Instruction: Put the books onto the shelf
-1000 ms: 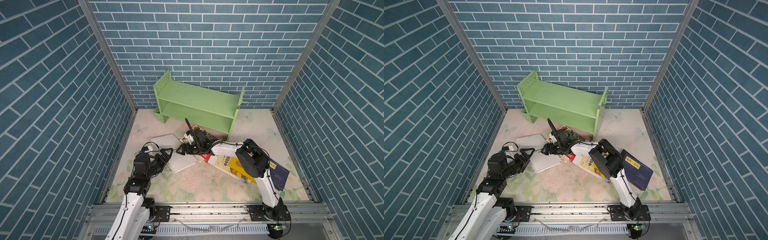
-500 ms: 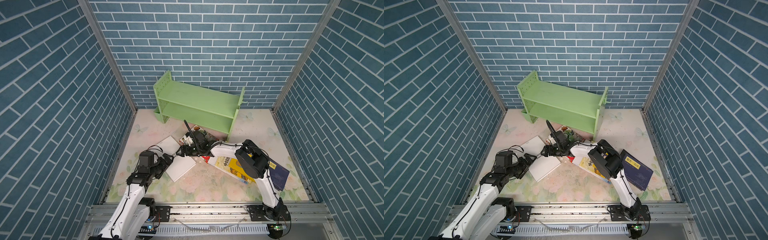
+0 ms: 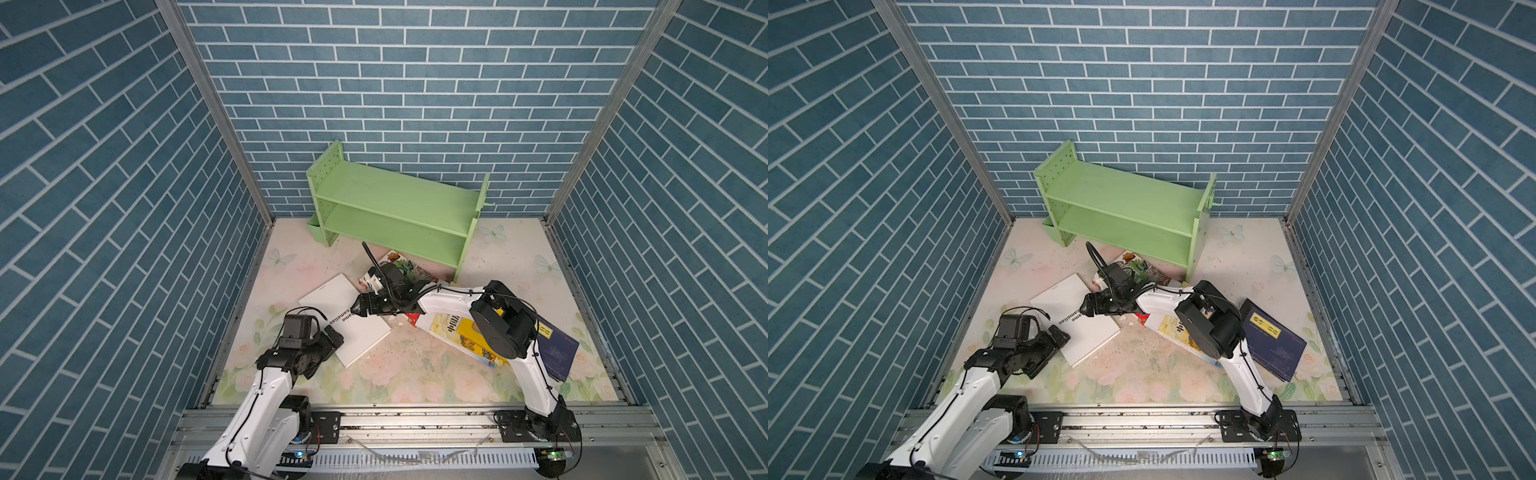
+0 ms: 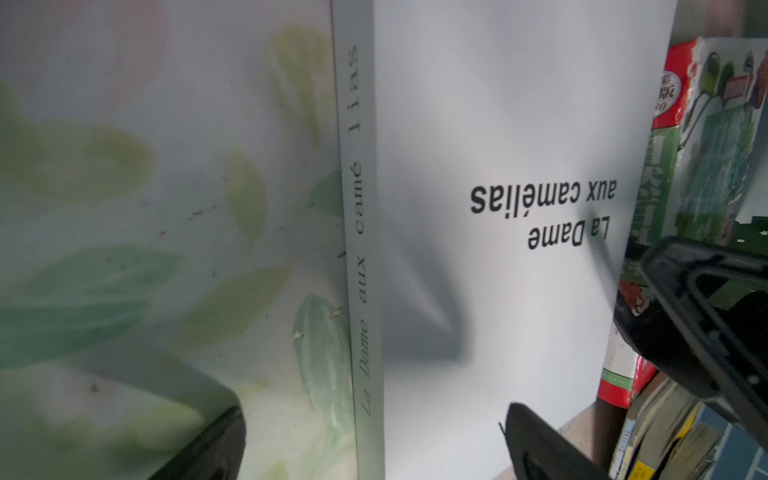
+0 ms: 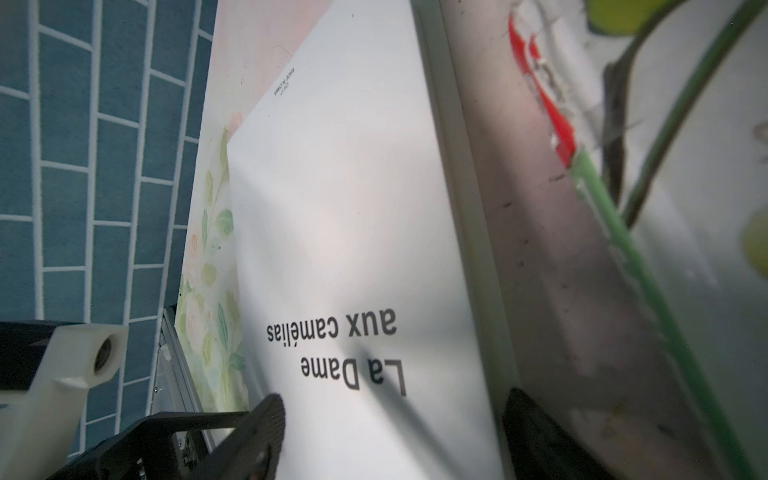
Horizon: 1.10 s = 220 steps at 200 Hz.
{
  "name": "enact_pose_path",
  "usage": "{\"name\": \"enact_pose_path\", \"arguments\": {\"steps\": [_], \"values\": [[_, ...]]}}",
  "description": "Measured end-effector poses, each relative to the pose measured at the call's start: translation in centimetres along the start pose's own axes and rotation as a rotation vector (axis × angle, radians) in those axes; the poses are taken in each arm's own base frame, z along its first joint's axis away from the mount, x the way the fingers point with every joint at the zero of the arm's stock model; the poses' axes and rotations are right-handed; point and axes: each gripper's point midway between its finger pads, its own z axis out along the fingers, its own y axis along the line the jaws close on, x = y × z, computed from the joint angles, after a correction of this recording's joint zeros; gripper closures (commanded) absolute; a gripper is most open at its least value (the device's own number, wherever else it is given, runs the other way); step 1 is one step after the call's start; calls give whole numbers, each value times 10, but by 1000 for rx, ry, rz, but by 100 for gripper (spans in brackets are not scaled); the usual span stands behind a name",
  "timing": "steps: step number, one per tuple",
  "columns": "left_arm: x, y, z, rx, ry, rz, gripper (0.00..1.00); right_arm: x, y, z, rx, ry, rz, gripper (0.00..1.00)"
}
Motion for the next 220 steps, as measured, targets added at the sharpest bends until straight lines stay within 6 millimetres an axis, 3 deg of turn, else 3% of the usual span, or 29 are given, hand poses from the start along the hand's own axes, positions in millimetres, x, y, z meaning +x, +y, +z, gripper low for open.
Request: {"name": "enact_pose_path", "arguments": {"steps": [34, 66, 97, 137, 220], "values": [[-4, -9, 5, 50, -7, -35, 0, 12, 6, 0, -22, 61, 4, 18], [-8, -20, 9, 110, -8, -66, 0, 20, 8, -1, -37, 103, 13, 26], [-7, -23, 5, 143, -21, -75, 0, 24, 2, -5, -39, 130, 39, 42], [-8, -27, -2, 173, -42, -59, 0, 37, -9, -23, -48, 177, 128, 74], [-10, -45, -2, 272, -22, -23, 0, 29, -3, -61, -186, 111, 259, 100]]}}
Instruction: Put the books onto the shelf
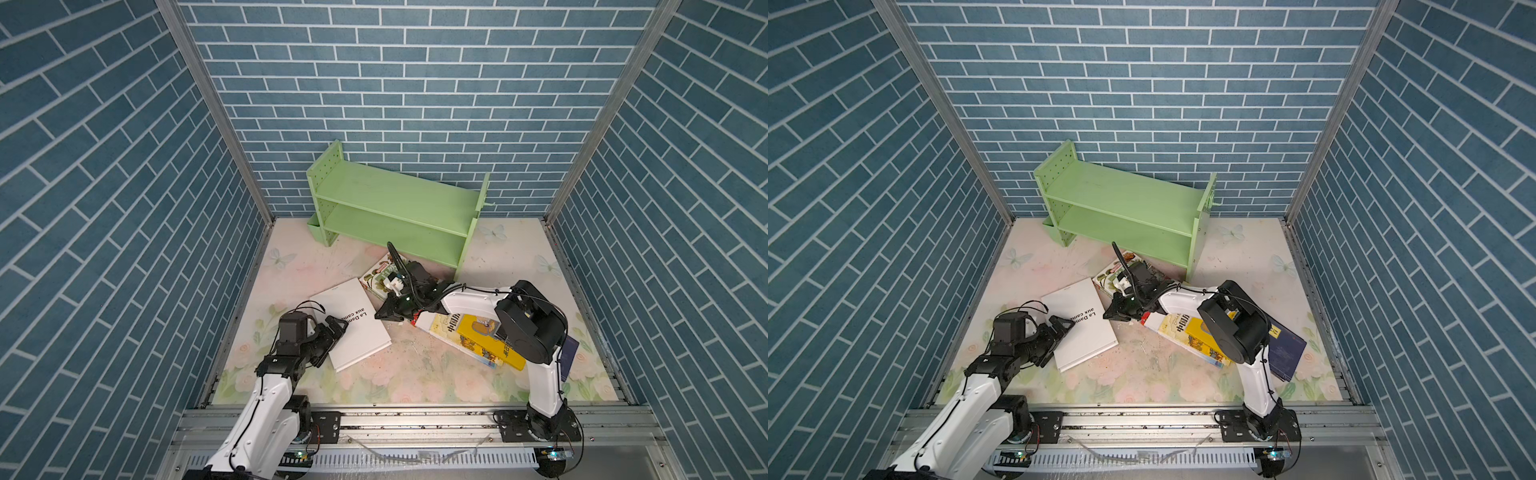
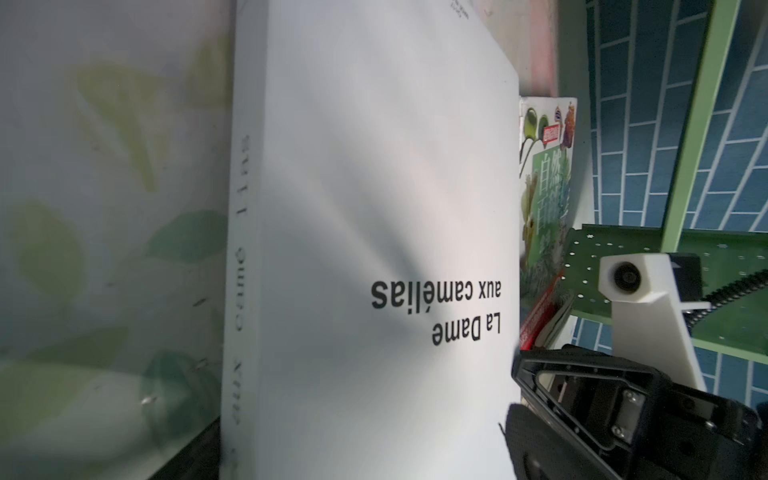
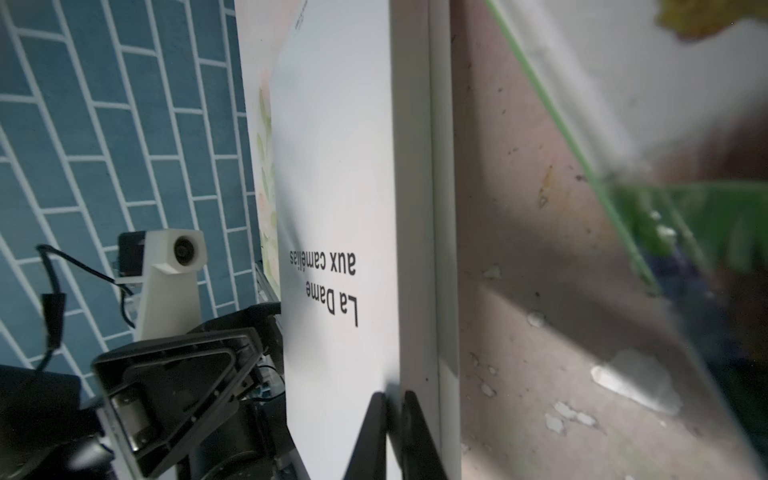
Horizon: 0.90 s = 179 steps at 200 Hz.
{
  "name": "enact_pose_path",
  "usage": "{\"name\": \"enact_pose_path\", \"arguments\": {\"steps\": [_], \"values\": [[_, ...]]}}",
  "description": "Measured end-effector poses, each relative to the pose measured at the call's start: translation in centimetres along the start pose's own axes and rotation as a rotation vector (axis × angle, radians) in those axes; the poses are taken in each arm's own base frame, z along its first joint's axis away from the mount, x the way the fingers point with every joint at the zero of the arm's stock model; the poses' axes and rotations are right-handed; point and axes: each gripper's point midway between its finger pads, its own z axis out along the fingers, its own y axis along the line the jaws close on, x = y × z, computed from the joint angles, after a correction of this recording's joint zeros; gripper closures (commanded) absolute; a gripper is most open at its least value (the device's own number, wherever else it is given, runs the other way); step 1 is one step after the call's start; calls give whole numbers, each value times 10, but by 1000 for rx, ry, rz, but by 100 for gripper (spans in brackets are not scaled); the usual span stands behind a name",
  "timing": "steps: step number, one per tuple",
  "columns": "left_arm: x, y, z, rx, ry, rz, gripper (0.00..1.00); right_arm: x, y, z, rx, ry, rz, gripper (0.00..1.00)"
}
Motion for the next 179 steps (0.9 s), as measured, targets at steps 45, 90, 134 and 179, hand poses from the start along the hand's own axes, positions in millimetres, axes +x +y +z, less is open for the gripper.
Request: {"name": "enact_pose_path", "arguments": {"steps": [45, 90, 134, 179], "values": [[-5, -6, -3, 12, 5, 25, 0, -6, 9, -4, -82, -22, 60, 100], [-11, -10, -11, 38, 17, 4, 0, -14, 18, -8, -132, -37, 84, 100], [-2, -18, -8, 103, 86, -43, 1, -21, 19, -13, -150, -55, 98, 100], [-3, -35, -12, 186, 111, -87, 16, -30, 11, -18, -161, -89, 97, 100]]}}
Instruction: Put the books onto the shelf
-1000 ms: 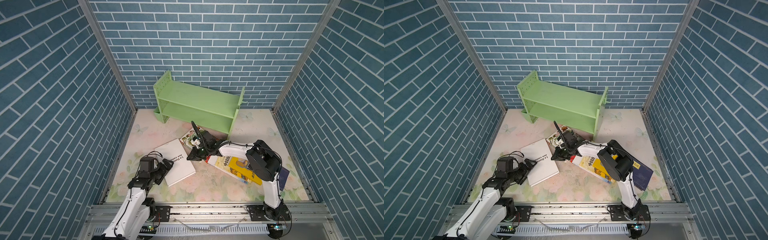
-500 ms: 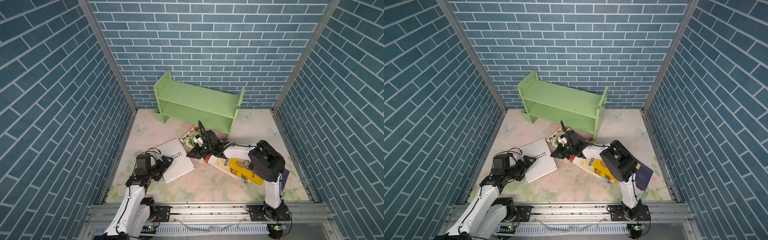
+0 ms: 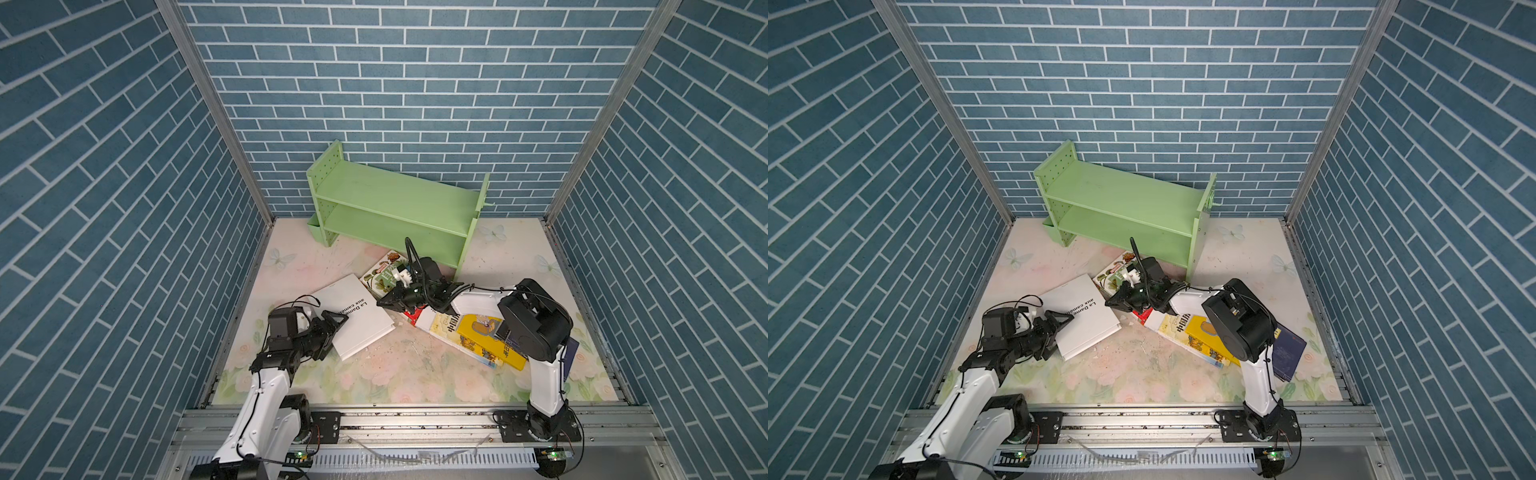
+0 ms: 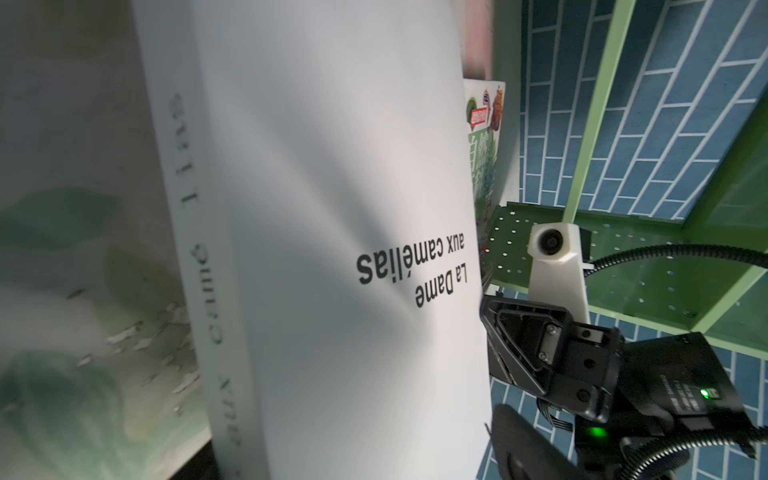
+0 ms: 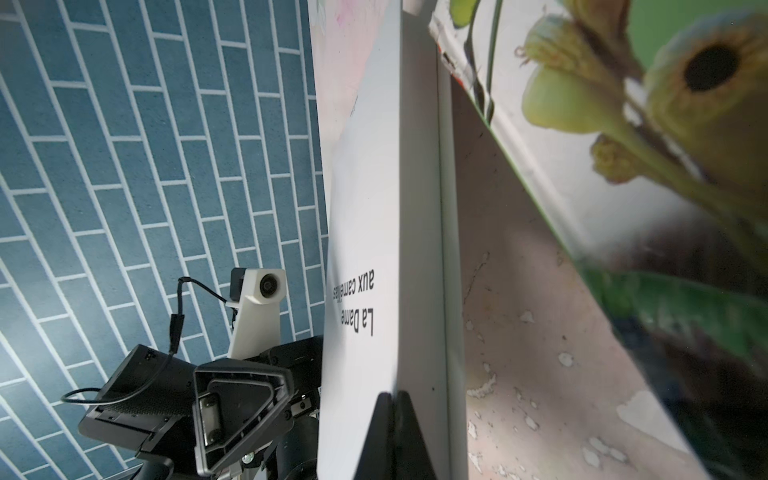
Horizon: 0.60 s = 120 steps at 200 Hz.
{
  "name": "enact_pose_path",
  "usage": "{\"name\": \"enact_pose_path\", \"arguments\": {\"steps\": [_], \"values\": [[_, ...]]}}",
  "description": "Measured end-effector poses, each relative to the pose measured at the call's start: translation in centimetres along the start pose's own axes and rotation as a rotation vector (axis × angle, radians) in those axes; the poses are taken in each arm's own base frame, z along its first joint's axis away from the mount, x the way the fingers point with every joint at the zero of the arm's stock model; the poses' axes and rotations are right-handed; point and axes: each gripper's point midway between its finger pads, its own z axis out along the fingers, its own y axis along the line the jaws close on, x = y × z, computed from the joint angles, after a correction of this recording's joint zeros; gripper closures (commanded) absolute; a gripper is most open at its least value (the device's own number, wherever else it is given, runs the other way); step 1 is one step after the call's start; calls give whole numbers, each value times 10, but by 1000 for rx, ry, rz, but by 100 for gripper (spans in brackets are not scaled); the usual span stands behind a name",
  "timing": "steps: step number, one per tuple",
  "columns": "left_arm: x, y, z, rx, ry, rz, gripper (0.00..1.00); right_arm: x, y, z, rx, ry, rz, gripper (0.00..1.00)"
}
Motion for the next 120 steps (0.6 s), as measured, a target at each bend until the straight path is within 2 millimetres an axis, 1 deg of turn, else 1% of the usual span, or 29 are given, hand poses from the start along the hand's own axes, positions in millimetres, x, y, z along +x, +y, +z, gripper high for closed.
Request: {"name": "enact_pose_path", "arguments": {"steps": [31, 51, 57, 79, 102, 120], "values": [[-2, -25, -5, 100, -10, 18, 19, -1, 0, -1, -19, -9, -1, 100], [-3, -37, -8, 147, -12, 17, 25, -1, 1, 0, -35, -14, -13, 100], [-3, -39, -9, 157, -12, 15, 28, -1, 1, 0, -40, -16, -14, 100], [-2, -42, -10, 173, -5, 0, 40, 0, -1, 1, -53, -16, -22, 99], [-1, -42, -10, 173, 0, -15, 49, 0, -7, 4, -62, -16, -14, 96], [1, -40, -10, 167, 6, -26, 51, 1, -11, 4, -71, -21, -12, 96]]}}
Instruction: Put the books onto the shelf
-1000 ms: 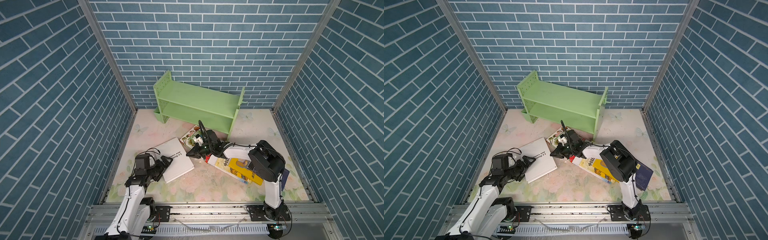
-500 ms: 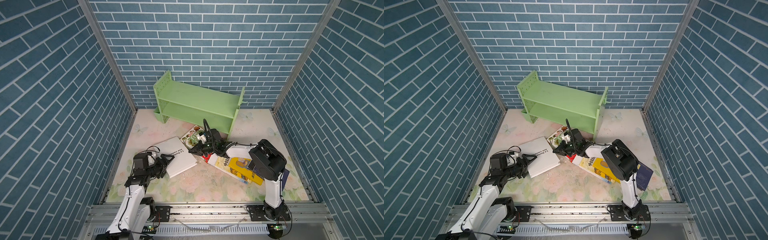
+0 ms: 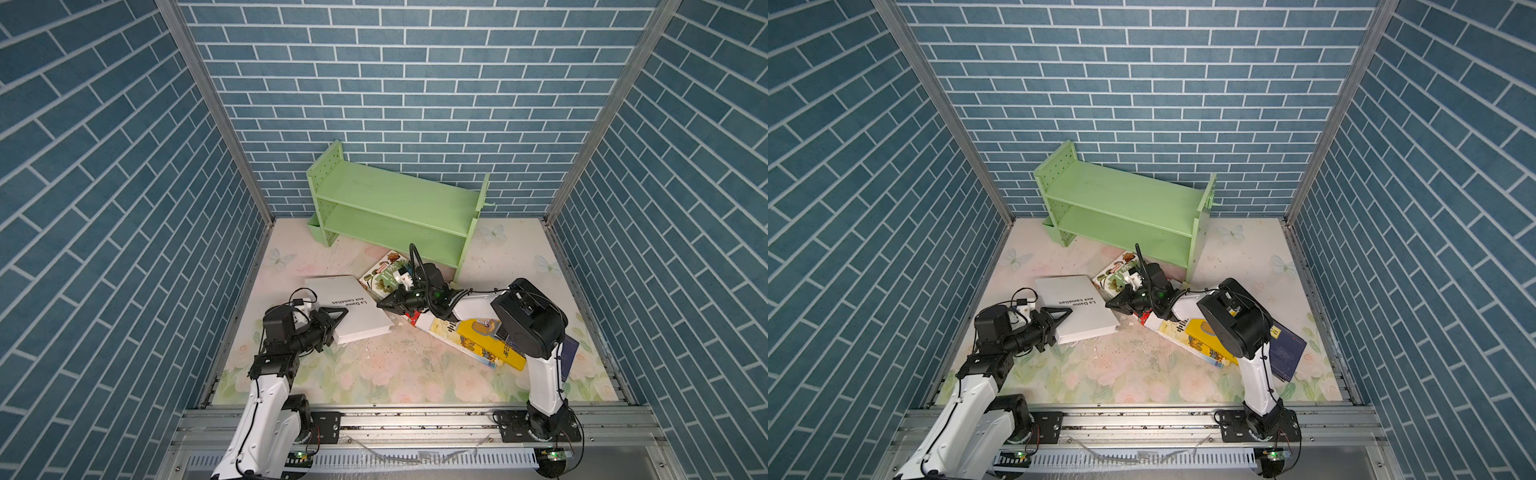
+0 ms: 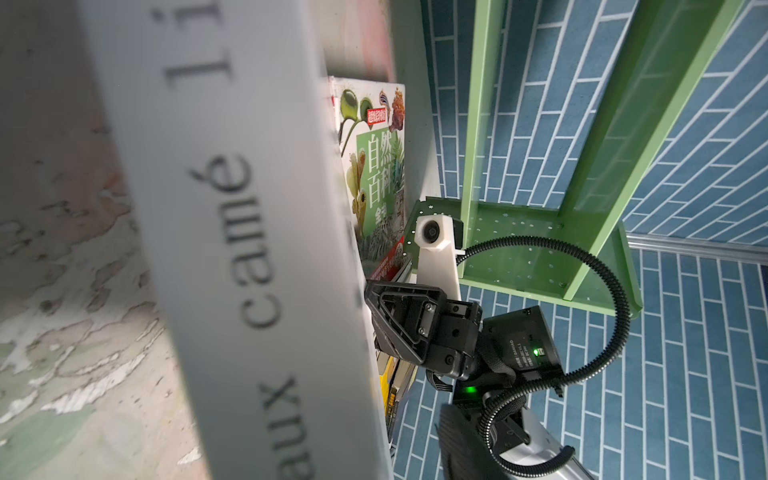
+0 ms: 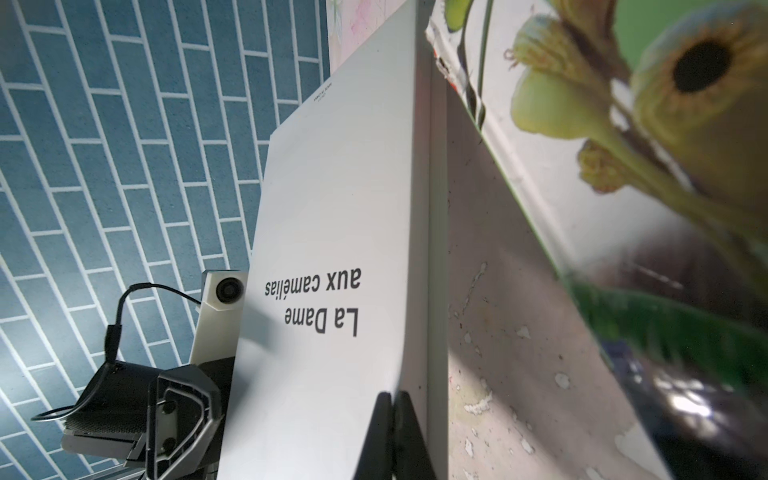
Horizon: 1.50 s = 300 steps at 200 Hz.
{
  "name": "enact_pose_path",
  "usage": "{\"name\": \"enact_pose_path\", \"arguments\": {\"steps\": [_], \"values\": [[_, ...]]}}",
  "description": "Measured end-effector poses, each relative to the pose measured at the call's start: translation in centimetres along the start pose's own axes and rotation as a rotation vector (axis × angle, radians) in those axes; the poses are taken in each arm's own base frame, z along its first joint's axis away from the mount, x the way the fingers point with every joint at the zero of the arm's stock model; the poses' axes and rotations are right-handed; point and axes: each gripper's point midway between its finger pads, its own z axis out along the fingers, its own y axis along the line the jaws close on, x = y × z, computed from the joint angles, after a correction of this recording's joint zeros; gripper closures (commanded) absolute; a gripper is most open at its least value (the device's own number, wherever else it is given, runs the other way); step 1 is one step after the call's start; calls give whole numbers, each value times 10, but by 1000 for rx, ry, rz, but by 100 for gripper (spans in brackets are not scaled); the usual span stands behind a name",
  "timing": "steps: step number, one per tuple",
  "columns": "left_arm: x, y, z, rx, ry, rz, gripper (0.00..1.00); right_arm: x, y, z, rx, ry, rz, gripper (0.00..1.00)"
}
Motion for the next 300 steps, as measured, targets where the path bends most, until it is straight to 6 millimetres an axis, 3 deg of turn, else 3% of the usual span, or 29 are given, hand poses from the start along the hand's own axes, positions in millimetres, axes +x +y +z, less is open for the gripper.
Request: {"name": "enact_pose_path", "arguments": {"steps": [28, 43, 122, 137, 163, 202, 229, 263, 300], "values": [[3, 4, 0, -15, 11, -9, 55, -4, -1, -2, -16, -17, -4, 91], [5, 7, -1, -29, 20, -6, 61, -5, -2, -3, -17, -24, -2, 83], [9, 1, -8, -92, 52, 58, 72, -17, 2, -8, -41, -102, -43, 48], [11, -3, -11, -106, 61, 81, 72, -19, 7, -13, -45, -123, -53, 34], [9, -38, -27, -127, 61, 197, 72, -25, 36, -31, -58, -178, -105, 27], [3, -129, -63, -74, 6, 489, 73, -32, 104, -68, -94, -276, -252, 26], [3, -162, -78, -53, -26, 614, 73, -28, 138, -93, -106, -328, -335, 25], [-7, -184, -82, -21, -90, 690, 75, -24, 156, -114, -82, -377, -395, 23], [-34, -223, -87, 41, -241, 791, 75, -24, 156, -128, -26, -419, -421, 18]]}}
